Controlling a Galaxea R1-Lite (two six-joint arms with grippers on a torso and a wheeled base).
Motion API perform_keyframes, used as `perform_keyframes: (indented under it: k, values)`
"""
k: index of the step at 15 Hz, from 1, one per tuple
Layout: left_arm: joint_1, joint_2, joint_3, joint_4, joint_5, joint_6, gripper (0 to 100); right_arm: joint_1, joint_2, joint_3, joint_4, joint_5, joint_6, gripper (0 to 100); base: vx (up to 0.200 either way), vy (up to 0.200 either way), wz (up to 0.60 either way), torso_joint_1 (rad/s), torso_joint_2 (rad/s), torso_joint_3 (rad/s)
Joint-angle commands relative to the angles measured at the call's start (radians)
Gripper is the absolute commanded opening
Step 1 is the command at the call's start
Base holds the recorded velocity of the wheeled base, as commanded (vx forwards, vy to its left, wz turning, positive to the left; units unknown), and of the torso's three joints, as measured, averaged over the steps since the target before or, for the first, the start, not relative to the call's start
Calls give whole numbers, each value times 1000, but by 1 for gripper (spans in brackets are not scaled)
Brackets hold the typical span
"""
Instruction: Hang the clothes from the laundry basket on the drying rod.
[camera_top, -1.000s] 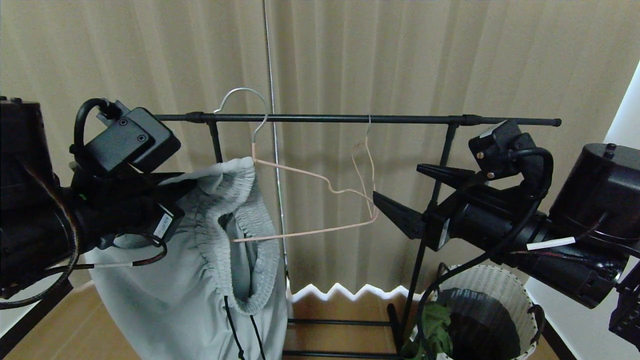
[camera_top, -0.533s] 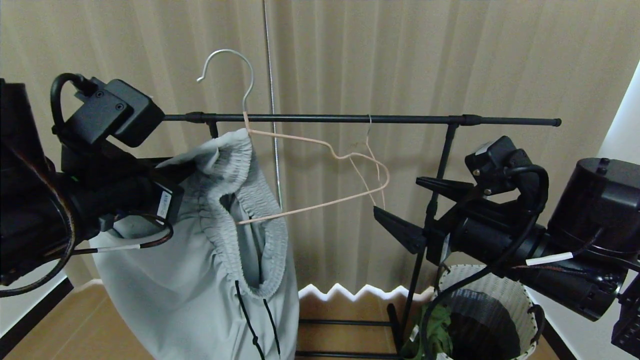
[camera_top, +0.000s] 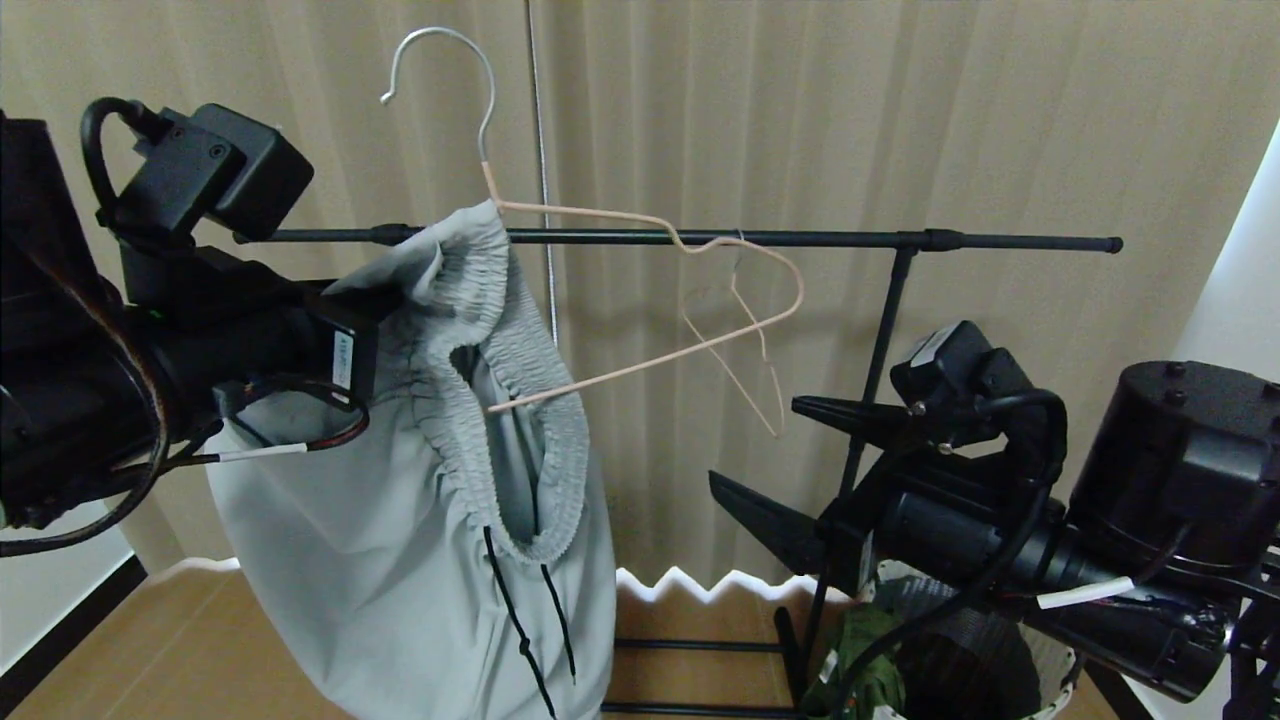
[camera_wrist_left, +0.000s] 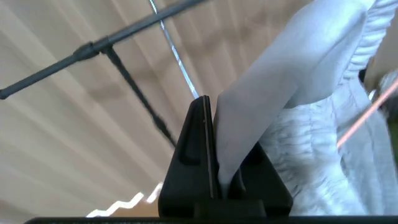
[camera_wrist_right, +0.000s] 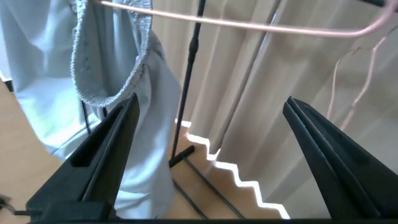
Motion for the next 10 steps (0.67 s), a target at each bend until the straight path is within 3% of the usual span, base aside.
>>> perform_keyframes:
  k: [1,3,10]
  values:
    - [-27,23,-2,-29,0,-23,0,28,28,6,-18,0,9,100,0,0,0,0,0,0]
    - [-84,61,-43,-98,1,-46,0,48,76,2,-105,-1,32,100,0,0,0,0,0,0]
    - [-155,80,-53,-117,1,-44,0,57,168,-53,-185,-8,48,100,0,0,0,0,0,0]
